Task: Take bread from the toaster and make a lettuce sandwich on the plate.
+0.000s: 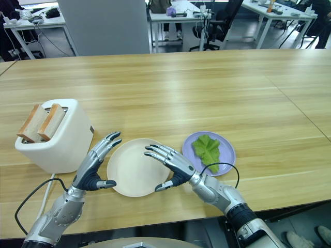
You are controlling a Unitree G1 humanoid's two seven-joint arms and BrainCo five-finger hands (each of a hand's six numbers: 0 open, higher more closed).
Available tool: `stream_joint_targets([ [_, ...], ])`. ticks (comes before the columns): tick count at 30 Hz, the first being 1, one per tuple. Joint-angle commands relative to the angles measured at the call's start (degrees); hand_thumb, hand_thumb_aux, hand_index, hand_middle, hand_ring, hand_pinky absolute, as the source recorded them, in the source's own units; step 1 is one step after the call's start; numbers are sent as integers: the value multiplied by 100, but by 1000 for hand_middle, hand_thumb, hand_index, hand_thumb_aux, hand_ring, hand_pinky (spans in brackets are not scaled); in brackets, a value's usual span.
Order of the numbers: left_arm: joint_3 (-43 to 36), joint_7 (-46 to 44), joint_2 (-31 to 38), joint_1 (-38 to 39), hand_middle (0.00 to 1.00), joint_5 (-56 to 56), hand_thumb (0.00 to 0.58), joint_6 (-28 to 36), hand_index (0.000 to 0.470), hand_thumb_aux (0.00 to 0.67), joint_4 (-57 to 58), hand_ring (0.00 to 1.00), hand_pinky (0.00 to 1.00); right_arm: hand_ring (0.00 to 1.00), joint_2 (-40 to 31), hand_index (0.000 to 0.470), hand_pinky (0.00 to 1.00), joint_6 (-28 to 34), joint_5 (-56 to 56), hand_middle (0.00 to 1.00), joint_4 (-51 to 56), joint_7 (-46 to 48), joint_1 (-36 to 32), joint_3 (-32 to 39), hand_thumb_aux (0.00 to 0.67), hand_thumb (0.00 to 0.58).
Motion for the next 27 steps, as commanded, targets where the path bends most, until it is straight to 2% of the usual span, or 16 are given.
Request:
stream_joint_targets([
  [1,42,-50,52,-51,0,13,0,-25,0,0,157,0,0,0,47,0,0,81,-120,0,-1,67,-158,61,0,0],
  [7,9,-59,23,-193,0,65,0,22,0,0,350,0,0,0,49,0,0,98,-216,0,196,-51,-260,80,0,0],
  [10,-14,-195,-57,-341,0,157,0,495,0,0,385,0,0,0,-30,0,0,135,-220,0,190,-142,-202,6,0,0],
  [12,100,-369,-139,-261,0,131,0,989,0,0,-15,0,0,0,-74,0,0,150,-200,0,158,-178,-177,-29,0,0],
  [16,340,-1273,-220,54,0,-852,0,2076,0,0,-1451,0,0,0,-148,0,0,174,-154,0,107,-193,-133,-75,0,0],
  [20,1075,-2003,-77,103,0,-1632,0,3421,0,0,-2737,0,0,0,-169,0,0,211,-146,0,81,-216,-102,-106,0,0],
  [24,2120,-2343,310,-308,0,-1524,0,4742,0,0,-3289,0,0,0,-159,0,0,303,-153,0,21,-222,-63,-123,0,0],
  [27,2553,-2527,839,-539,0,-956,0,5329,0,0,-3158,0,0,0,-132,0,0,388,-154,0,4,-206,-87,-116,0,0],
])
